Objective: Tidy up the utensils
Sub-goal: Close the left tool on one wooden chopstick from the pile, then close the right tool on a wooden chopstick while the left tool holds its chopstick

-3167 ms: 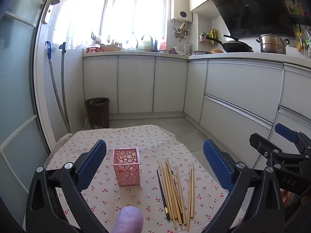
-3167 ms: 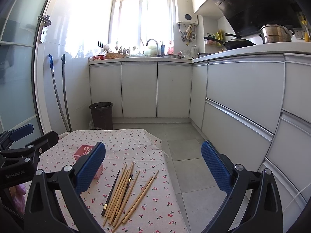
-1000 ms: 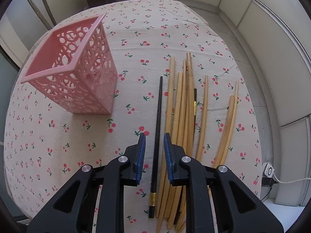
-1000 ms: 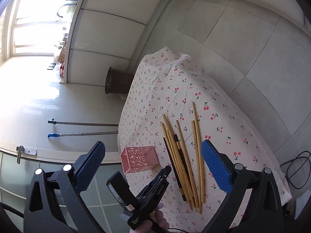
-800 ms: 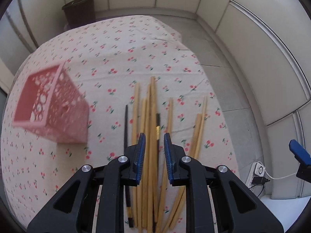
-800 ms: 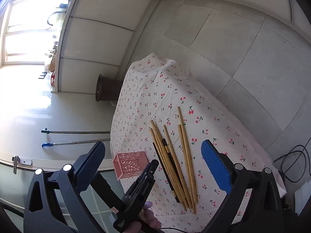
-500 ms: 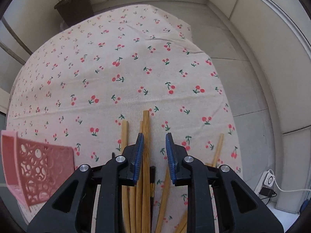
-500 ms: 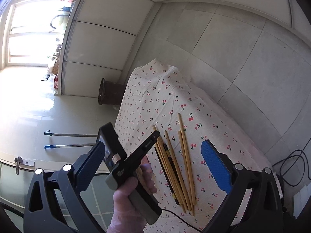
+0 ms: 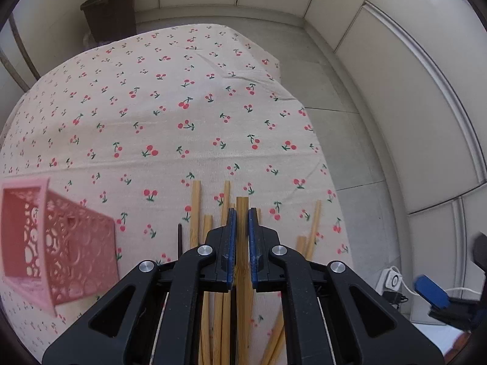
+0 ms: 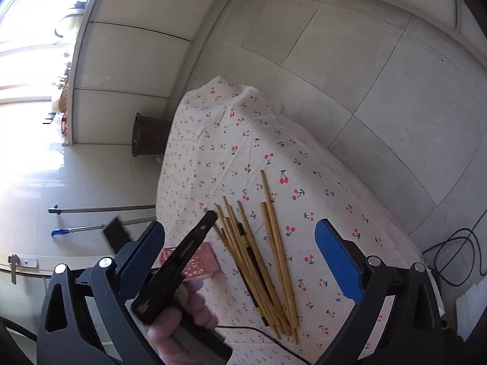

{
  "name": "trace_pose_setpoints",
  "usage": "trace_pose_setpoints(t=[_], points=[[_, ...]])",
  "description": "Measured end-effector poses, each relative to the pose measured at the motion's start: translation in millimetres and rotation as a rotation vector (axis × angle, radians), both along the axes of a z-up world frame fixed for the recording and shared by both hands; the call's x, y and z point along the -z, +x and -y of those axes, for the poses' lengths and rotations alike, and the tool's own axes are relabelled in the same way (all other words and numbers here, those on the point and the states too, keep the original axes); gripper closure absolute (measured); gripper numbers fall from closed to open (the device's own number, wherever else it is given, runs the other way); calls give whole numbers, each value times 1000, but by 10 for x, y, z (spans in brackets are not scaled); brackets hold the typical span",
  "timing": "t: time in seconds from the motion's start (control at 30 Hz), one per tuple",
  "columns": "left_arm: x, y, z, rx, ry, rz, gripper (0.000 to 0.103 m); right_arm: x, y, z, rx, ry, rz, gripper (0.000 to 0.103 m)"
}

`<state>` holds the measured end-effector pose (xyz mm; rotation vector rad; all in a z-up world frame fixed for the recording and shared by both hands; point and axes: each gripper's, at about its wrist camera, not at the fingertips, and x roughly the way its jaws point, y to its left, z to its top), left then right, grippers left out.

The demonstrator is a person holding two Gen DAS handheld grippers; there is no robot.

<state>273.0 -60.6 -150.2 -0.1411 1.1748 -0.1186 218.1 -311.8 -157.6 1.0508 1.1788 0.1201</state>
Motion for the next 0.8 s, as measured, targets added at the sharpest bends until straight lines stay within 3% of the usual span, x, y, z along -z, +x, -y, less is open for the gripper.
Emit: trace_pose_setpoints(t=[0.1,0.2,0.27,0.33,0.37,0.5,0.57,0.8], points=[[-260,-319,-96,23,-38,55,96,161,159,-152,-56,-137,-57,7],[-547,-689,-194,67,-55,127,96,377,304,-314,-98,-169,-110,8],[-687,-899,-235,88,-67,166,96,462,393,-412,-111,-204,-130,16],[-797,-1078,-321,106,-76,198,96,516,466,-511,-135,-261,-146,34],[-837,-1159,-374,114,-83,210,96,522,495,-557,-135,-293,-133,35],[-929,-1436,-547,118,-108,246,97,487,598,-708,-135,-399,-98,49],[-935,-1532,-630,112,-118,260,97,475,617,-771,-139,-466,-91,51],[-907,-1615,-883,69,-149,285,97,437,608,-1217,-227,-814,-55,59]])
